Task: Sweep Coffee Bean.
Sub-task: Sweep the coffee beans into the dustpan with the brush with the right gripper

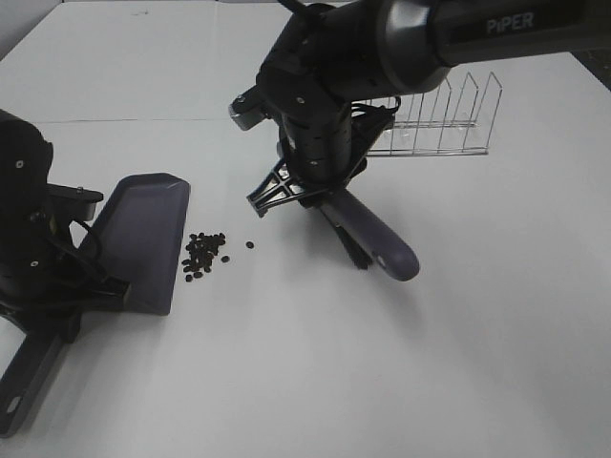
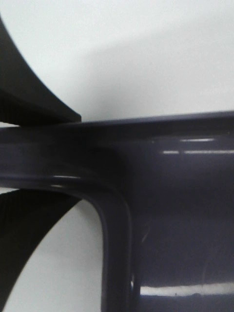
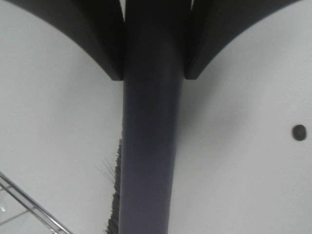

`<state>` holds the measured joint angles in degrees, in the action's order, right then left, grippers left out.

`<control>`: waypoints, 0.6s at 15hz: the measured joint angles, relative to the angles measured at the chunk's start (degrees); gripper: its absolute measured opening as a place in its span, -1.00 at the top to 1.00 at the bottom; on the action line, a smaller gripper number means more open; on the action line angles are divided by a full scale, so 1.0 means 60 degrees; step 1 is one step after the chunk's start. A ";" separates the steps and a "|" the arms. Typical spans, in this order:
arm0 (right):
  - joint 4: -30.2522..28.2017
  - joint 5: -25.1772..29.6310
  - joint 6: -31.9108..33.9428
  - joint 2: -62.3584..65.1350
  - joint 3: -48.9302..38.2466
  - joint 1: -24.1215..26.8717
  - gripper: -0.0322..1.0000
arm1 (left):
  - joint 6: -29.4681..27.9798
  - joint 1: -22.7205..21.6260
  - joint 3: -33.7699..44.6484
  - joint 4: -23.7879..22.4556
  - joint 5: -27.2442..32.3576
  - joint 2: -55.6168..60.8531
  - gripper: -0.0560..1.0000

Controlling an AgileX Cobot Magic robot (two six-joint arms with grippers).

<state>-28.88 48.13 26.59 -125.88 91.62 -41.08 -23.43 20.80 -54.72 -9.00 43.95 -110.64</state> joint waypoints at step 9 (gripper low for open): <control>0.5873 -0.1795 -0.2464 -0.0688 0.0535 -0.0029 0.23 | 0.0239 0.0000 -0.0401 0.0115 0.0630 -0.0497 0.27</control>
<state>6.36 37.36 11.80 -130.00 94.82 -41.25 -22.00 20.80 -57.12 -8.31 47.73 -113.62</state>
